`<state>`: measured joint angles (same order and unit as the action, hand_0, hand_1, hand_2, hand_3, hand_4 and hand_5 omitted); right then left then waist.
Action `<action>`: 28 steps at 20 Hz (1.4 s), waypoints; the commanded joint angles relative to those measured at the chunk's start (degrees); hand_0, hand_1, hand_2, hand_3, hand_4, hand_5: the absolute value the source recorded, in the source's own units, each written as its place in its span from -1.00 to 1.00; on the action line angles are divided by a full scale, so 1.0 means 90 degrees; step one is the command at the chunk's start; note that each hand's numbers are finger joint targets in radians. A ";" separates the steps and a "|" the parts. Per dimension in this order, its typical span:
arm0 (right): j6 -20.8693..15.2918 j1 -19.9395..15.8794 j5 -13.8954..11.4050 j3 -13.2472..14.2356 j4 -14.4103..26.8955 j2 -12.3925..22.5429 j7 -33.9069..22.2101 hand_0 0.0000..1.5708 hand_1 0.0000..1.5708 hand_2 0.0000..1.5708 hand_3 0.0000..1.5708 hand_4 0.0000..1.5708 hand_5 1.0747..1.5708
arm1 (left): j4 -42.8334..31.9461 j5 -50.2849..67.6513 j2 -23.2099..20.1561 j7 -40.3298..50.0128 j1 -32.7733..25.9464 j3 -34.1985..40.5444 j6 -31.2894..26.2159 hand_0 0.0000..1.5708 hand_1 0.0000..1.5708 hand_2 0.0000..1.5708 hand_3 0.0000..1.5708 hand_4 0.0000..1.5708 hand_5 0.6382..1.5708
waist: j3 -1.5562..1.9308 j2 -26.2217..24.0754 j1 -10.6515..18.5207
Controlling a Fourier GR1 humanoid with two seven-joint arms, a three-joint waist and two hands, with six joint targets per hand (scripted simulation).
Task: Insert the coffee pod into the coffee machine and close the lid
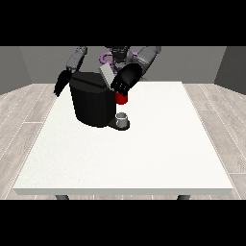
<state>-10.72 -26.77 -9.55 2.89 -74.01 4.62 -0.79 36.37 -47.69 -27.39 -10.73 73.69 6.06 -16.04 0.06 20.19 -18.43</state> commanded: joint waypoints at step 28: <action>-0.0055 -0.0129 -0.0097 0.0125 0.0263 0.0144 0.0078 -1.00 -1.00 -1.00 -1.00 -1.00 1.00 | -0.0198 -0.0577 -0.0447 -0.0535 0.0195 -0.0068 0.0552 -1.00 -1.00 -0.54 -0.68 -1.00 1.00 | -0.0004 0.0242 0.0024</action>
<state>-12.45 -28.78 -11.20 3.55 -72.20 5.21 -0.77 35.83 -52.49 -30.07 -16.15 75.55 4.79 -10.91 0.18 22.43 -17.77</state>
